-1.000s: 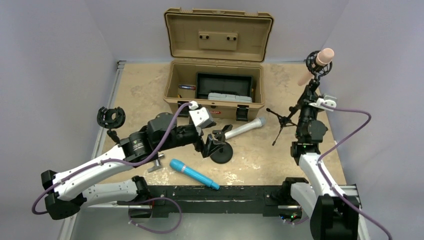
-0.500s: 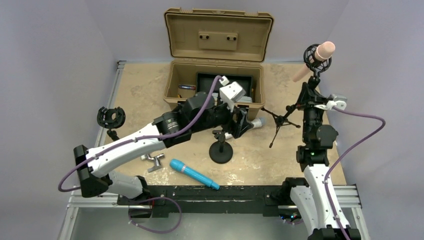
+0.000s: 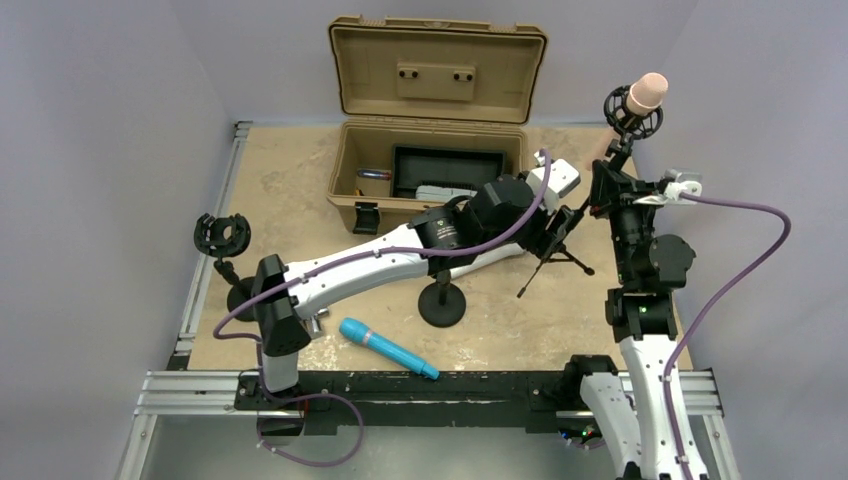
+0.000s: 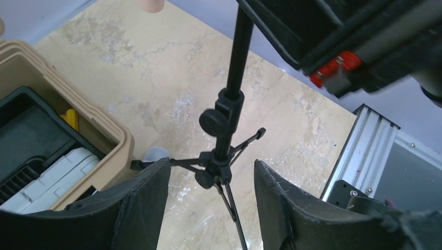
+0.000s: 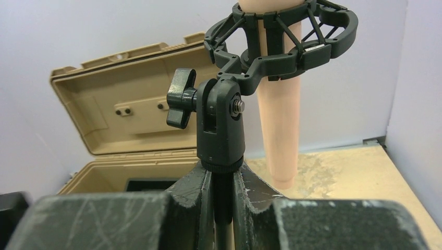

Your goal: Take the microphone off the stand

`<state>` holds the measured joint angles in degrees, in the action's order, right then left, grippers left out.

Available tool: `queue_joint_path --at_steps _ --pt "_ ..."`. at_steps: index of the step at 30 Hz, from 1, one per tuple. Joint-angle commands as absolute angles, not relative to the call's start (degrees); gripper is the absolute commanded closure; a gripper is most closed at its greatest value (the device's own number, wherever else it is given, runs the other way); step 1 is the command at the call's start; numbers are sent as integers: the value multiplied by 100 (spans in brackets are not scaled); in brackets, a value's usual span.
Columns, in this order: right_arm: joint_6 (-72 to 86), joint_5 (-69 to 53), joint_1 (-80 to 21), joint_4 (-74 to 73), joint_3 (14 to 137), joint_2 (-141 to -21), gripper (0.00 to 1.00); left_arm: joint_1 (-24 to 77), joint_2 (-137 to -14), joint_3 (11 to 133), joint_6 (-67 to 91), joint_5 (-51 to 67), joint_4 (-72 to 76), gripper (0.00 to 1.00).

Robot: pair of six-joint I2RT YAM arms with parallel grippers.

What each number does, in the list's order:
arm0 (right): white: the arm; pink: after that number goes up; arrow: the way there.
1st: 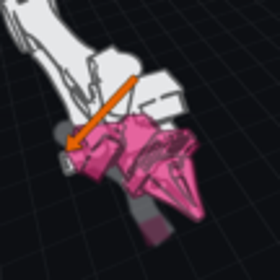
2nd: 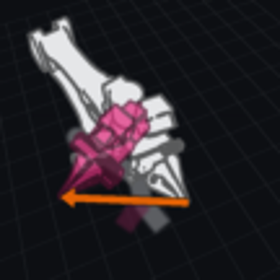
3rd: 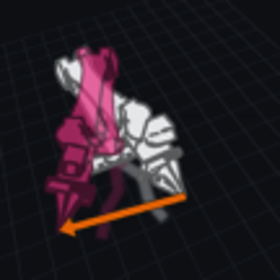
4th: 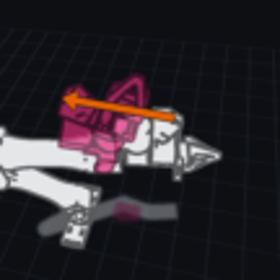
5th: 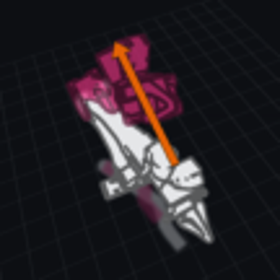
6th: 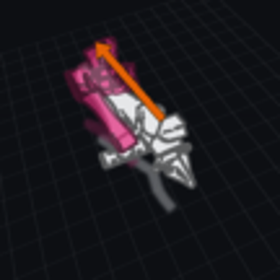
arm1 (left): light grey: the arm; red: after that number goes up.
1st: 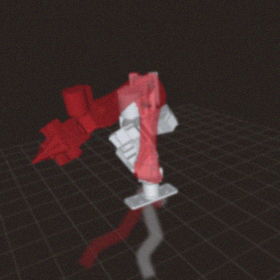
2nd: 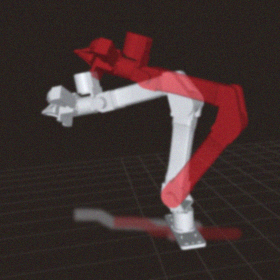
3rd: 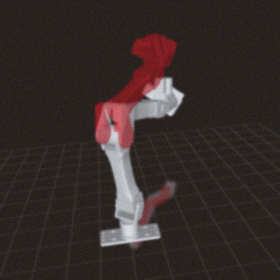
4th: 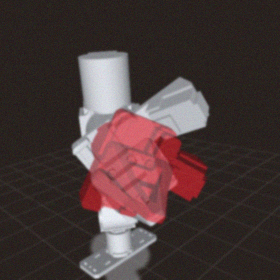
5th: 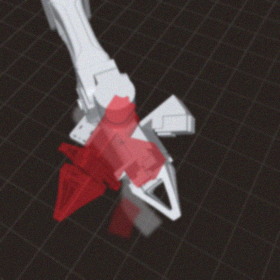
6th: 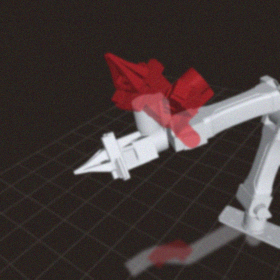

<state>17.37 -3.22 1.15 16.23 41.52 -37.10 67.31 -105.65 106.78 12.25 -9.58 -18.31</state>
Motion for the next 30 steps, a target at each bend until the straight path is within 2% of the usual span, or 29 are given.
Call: queue_joint_path --at_steps 1,10,15,30 --pt "1873 -612 88 1938 4421 -3363 100 6732 -10690 11363 1121 -658 -1833 42" --pt "1855 -891 88 1881 4425 -3218 100 6461 -10600 11165 1954 625 -1678 36" --pt "1812 -984 88 1867 4472 -3213 100 6380 -10705 11234 2144 469 -1768 44" --pt "1811 -1064 88 1995 4422 -3139 100 6267 -11130 11539 2557 938 -1868 54"
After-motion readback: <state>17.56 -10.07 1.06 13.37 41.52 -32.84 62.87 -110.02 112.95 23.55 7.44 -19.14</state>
